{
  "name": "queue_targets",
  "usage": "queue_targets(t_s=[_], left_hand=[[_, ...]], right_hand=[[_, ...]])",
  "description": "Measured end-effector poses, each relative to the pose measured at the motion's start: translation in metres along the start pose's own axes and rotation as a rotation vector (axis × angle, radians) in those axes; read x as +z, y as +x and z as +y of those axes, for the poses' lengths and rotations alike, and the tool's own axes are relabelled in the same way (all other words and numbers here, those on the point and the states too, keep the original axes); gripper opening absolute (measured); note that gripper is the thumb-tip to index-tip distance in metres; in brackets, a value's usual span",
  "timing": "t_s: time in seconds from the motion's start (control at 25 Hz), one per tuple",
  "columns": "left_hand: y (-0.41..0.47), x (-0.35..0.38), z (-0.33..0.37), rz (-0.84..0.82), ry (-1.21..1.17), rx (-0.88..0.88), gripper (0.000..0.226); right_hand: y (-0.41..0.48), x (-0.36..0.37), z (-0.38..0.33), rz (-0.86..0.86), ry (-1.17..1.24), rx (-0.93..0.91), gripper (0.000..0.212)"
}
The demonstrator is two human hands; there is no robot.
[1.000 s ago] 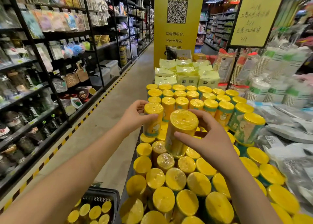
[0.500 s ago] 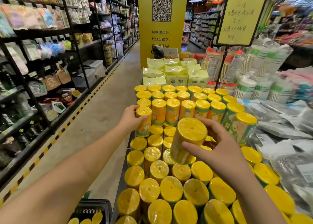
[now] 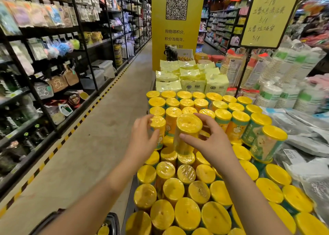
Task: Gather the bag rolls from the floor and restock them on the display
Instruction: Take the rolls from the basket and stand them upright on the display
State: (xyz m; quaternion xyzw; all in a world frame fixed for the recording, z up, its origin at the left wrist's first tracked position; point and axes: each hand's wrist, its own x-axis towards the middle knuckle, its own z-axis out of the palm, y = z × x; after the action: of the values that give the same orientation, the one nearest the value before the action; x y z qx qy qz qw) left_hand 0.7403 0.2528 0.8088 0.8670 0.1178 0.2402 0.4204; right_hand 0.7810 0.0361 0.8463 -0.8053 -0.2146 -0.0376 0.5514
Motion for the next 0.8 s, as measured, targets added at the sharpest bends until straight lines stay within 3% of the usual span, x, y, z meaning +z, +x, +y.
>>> queue_targets(t_s=[0.08,0.2,0.56,0.8], left_hand=[[-0.024,0.02,-0.001,-0.174,-0.254,-0.174,0.044],[-0.034,0.06,-0.015,-0.381,-0.476,-0.354,0.063],[-0.015,0.097,-0.039,-0.346,-0.72,-0.523,0.104],[-0.014,0.091,-0.036,-0.387,-0.772,-0.56,0.088]], right_hand=[[0.023,0.015,0.011,0.015,-0.009,0.008,0.078],[0.045,0.041,0.033,0.004,-0.024,0.049,0.079],[0.071,0.081,0.079,0.064,-0.026,0.201,0.067],[0.07,0.079,0.082,0.014,-0.089,0.171,0.068]])
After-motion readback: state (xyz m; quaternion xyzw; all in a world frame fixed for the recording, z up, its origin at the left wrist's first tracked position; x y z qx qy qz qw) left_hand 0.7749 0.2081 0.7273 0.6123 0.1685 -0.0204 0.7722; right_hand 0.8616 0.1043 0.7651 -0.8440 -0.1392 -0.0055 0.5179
